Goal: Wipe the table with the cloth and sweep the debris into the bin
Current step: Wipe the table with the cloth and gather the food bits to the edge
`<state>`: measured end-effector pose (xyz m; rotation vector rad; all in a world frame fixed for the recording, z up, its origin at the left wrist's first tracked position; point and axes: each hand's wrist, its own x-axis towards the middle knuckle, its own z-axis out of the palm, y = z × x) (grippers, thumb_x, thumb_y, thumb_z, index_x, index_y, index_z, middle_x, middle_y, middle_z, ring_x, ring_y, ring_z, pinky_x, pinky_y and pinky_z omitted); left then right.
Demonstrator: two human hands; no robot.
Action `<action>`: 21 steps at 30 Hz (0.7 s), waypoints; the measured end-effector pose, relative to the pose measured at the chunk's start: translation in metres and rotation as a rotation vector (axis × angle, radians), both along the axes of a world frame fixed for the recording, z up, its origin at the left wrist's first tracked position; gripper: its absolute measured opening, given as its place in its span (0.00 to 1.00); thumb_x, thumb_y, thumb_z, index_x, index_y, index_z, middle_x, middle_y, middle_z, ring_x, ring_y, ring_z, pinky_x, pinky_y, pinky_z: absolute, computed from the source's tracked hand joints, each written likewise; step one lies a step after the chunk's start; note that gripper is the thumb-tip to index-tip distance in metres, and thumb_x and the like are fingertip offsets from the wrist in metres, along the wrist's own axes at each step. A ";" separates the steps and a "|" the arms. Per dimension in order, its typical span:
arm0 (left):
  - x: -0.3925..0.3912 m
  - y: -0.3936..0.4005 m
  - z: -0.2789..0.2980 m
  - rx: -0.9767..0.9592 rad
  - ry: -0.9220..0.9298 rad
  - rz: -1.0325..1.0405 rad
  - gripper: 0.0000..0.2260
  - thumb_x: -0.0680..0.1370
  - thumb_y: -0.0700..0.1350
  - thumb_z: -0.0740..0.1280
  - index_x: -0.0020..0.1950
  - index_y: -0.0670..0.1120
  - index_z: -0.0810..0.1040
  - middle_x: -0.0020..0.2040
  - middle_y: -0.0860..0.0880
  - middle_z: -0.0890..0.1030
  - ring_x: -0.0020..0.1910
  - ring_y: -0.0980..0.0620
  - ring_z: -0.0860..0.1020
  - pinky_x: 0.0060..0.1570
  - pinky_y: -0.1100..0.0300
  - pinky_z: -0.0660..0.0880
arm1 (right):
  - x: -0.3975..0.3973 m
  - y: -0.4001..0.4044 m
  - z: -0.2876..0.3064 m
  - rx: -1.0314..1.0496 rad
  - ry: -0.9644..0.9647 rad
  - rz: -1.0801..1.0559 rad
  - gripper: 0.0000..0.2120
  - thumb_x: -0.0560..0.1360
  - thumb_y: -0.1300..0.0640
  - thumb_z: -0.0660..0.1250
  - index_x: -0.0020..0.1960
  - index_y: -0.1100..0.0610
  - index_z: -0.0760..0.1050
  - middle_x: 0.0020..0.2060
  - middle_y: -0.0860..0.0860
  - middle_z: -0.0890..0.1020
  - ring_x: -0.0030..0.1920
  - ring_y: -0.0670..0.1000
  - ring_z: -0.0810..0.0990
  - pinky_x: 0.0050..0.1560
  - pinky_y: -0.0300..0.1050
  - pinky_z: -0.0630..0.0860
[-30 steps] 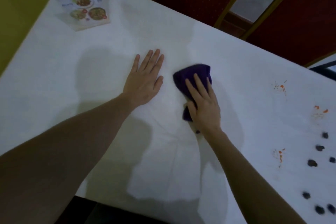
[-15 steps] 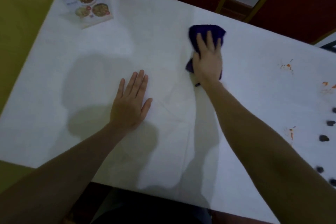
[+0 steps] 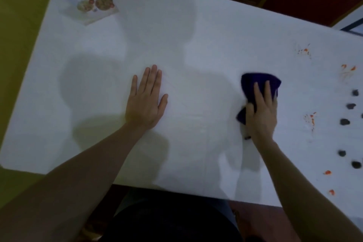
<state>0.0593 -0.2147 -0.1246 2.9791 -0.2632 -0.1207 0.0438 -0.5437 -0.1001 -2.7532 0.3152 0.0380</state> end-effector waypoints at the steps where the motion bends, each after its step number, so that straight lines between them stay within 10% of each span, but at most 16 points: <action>1: 0.000 0.000 0.000 -0.001 0.006 0.002 0.30 0.82 0.55 0.49 0.81 0.41 0.51 0.81 0.44 0.52 0.80 0.46 0.52 0.77 0.43 0.50 | 0.017 0.003 0.000 0.004 -0.009 -0.067 0.27 0.78 0.53 0.53 0.78 0.50 0.59 0.79 0.51 0.55 0.78 0.60 0.51 0.75 0.58 0.57; 12: -0.008 -0.011 0.008 -0.021 0.044 -0.017 0.28 0.83 0.53 0.48 0.81 0.43 0.46 0.82 0.45 0.48 0.81 0.47 0.47 0.78 0.45 0.46 | -0.032 0.108 -0.001 0.040 -0.059 0.256 0.26 0.78 0.56 0.60 0.76 0.53 0.63 0.77 0.53 0.61 0.78 0.61 0.53 0.77 0.53 0.54; 21: -0.026 -0.120 0.013 -0.085 0.070 -0.182 0.29 0.83 0.53 0.45 0.81 0.43 0.44 0.82 0.46 0.45 0.81 0.50 0.43 0.79 0.47 0.43 | -0.184 -0.003 0.000 0.069 -0.053 0.168 0.28 0.76 0.58 0.61 0.76 0.53 0.64 0.77 0.51 0.61 0.78 0.58 0.53 0.74 0.57 0.62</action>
